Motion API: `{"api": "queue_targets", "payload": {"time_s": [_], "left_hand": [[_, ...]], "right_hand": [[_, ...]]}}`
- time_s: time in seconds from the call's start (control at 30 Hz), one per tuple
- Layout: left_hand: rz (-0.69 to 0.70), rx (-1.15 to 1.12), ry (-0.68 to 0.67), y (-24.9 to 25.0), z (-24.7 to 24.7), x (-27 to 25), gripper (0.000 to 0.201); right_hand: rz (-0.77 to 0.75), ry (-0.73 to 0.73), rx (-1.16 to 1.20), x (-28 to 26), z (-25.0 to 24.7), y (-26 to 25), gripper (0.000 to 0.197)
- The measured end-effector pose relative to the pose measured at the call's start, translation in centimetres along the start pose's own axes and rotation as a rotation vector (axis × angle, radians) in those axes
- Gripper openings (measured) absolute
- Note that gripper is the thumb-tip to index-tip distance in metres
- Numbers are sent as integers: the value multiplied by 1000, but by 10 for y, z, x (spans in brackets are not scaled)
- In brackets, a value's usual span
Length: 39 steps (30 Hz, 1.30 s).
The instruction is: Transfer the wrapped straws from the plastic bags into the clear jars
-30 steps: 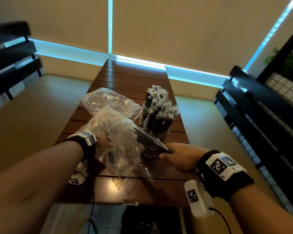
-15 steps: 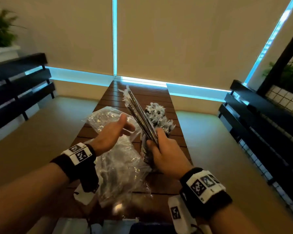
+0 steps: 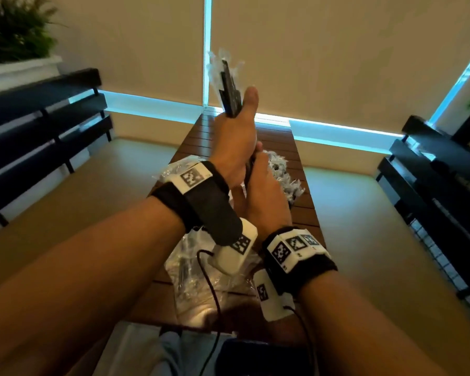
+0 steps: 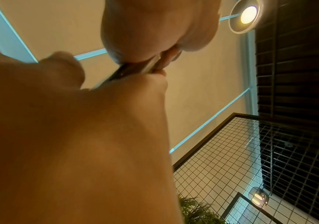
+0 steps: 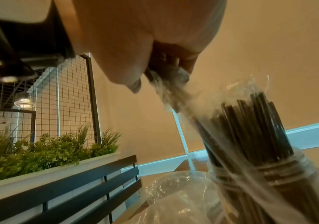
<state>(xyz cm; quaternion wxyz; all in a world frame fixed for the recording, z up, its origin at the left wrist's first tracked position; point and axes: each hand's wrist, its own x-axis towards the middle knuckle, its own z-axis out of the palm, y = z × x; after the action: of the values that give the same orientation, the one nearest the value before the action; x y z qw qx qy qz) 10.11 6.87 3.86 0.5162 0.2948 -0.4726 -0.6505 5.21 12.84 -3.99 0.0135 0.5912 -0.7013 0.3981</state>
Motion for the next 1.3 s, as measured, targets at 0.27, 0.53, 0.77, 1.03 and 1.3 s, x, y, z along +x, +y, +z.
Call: {"api": "queue_targets", "payload": {"time_s": [0.27,0.53,0.77,1.03,1.3], "left_hand": [[342,179,80,-10,-4,28,47],[371,307,97,-58,9,38,49],[441,215,108,-17,24,46,51],[357,149,142,-23,27,49,49],[155,171,74,-76,2,56,40]], "right_hand": [[47,264,-114,-18,-28,59,70],[445,-105,16,-36,-1,125,129],[449,-151,89,-23,16,138,103],[475,-149,144,-22,16,138,101],[491,-150,159,-24,15,139,100]]}}
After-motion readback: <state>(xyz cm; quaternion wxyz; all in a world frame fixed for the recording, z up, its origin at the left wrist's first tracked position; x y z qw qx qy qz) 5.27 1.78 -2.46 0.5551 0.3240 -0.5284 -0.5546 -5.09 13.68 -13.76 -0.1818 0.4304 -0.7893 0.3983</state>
